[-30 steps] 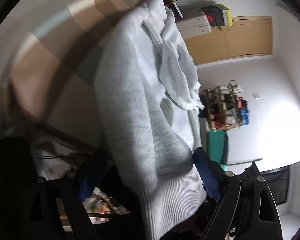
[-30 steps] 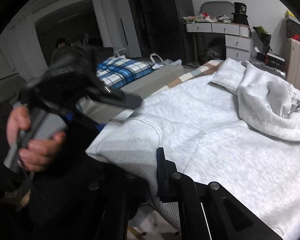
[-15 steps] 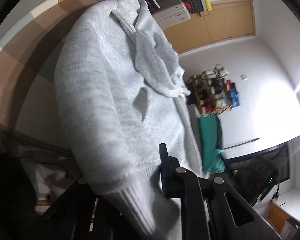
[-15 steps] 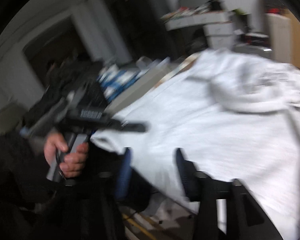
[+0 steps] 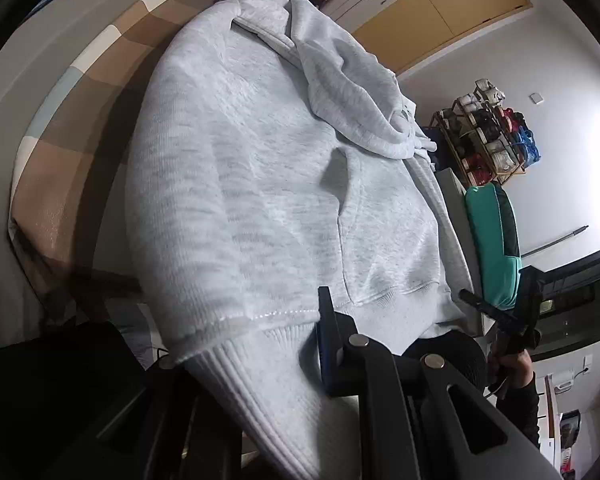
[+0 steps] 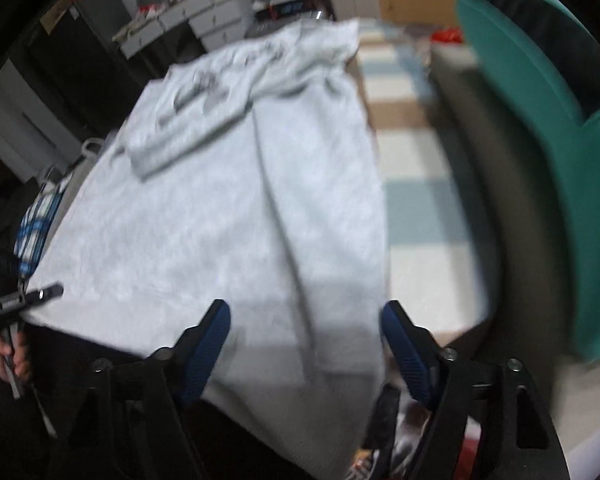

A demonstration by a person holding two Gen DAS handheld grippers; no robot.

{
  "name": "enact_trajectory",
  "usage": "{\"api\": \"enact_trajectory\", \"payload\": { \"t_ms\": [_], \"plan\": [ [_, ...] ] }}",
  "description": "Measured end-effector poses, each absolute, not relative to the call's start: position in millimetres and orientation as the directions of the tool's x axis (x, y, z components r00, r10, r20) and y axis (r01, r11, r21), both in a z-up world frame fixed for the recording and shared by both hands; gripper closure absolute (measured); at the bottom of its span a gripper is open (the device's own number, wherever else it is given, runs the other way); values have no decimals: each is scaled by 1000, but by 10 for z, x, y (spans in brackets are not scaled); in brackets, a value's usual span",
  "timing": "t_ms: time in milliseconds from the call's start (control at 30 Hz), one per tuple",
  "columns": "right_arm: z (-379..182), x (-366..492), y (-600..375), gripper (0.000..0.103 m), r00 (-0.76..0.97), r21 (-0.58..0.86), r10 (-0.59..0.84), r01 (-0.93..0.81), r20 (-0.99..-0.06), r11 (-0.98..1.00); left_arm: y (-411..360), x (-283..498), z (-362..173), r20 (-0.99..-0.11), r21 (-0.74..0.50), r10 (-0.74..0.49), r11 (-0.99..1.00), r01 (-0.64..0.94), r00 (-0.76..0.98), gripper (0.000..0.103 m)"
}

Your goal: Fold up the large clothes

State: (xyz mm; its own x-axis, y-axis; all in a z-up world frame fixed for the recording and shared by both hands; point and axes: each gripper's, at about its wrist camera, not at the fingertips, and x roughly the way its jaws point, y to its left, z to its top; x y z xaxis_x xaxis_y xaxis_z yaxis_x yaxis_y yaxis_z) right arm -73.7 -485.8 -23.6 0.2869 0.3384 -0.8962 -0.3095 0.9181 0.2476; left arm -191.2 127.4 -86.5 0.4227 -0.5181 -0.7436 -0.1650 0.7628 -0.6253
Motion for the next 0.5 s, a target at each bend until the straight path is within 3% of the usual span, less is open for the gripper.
{"api": "enact_trajectory", "payload": {
  "t_ms": [33, 67, 100, 200, 333, 500],
  "plan": [
    [-286, -745, -4868, 43, 286, 225, 312, -299, -906, 927, 1279, -1915, -856, -743, -628, -522, 760, -167, 419, 93],
    [-293, -788, -4876, 64, 282, 224, 309, -296, -908, 929, 1277, -1907, -851, -744, -630, -523, 757, -175, 416, 93],
    [-306, -814, -4897, 92, 264, 236, 318, -298, -911, 925, 1304, -1911, -861, -748, -629, -521, 754, -188, 411, 90],
    [-298, -857, -4981, 91, 258, 247, 319, -274, -912, 929, 1322, -1904, -868, -760, -622, -515, 754, -212, 397, 78],
    [-311, -868, -4972, 73, 291, 147, 231, -284, -928, 947, 1322, -1888, -899, -769, -618, -518, 751, -231, 375, 76],
    [-436, -944, -4990, 71, 257, 176, 250, -280, -933, 944, 1293, -1856, -893, -772, -606, -503, 767, -211, 388, 76]
  ]
}}
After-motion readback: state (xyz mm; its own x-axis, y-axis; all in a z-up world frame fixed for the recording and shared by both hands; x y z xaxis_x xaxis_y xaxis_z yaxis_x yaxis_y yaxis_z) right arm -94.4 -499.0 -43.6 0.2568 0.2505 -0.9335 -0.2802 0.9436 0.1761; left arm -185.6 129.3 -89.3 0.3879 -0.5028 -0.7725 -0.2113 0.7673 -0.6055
